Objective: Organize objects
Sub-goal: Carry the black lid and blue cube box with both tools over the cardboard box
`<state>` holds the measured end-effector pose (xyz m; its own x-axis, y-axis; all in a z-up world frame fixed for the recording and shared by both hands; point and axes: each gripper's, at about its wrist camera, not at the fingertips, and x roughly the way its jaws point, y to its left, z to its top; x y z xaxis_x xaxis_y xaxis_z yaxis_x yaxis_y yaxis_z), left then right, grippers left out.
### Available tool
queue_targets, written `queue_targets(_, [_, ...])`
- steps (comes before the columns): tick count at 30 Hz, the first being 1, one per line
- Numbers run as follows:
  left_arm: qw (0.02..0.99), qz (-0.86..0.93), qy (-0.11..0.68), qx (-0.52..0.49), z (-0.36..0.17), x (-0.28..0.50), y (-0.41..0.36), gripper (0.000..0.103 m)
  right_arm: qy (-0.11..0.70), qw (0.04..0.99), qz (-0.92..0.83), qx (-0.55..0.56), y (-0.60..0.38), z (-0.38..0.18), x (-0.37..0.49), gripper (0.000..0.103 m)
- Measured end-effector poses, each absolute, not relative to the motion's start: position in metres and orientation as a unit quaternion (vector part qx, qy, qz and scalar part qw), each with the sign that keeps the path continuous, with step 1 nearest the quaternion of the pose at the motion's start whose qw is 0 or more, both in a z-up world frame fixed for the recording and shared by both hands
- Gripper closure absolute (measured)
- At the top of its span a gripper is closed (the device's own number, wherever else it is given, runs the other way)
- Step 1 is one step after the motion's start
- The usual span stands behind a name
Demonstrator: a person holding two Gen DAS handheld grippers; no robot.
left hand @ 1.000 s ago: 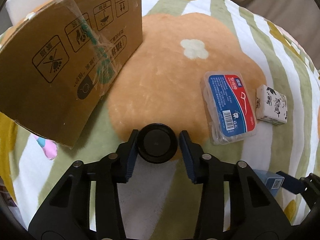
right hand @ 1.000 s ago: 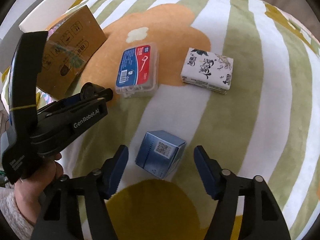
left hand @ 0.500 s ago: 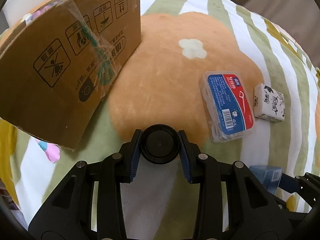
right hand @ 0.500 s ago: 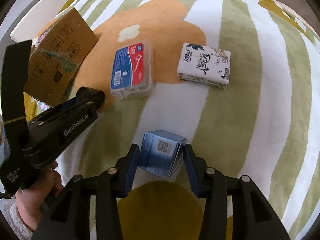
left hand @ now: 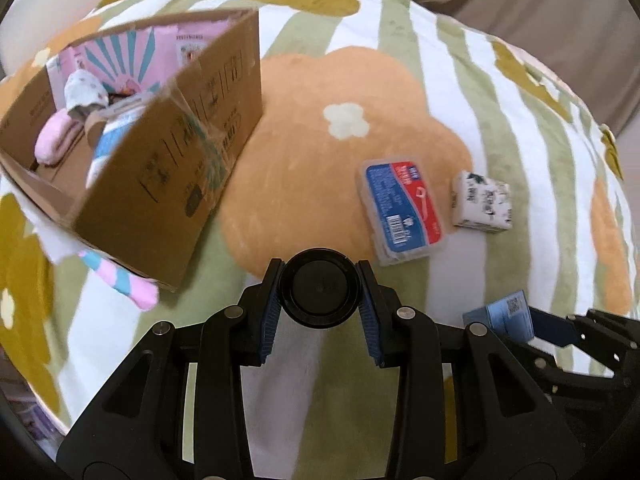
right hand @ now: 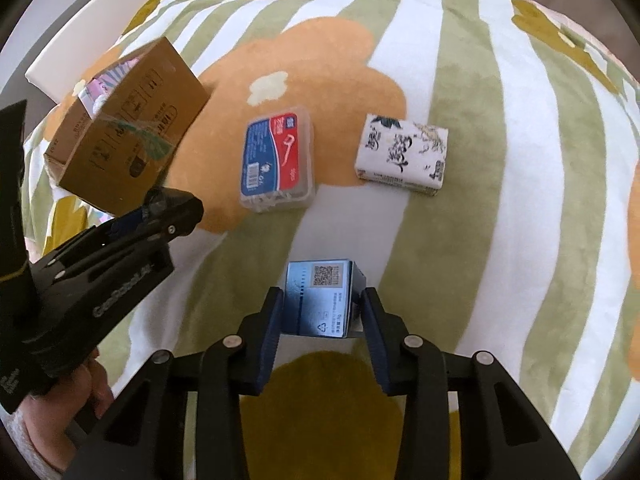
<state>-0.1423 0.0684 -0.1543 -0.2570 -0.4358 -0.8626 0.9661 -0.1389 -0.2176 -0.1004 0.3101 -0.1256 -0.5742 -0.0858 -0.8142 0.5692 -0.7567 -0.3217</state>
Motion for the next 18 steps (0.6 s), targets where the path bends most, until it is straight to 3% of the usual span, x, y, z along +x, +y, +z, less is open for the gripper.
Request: queue_targets(18, [0.465, -0.730, 0.392, 0.311, -0.060, -0.086, 0.042, 0.071, 0.300, 0.198, -0.847, 0.393, 0.253, -0.075, -0.046, 0.067])
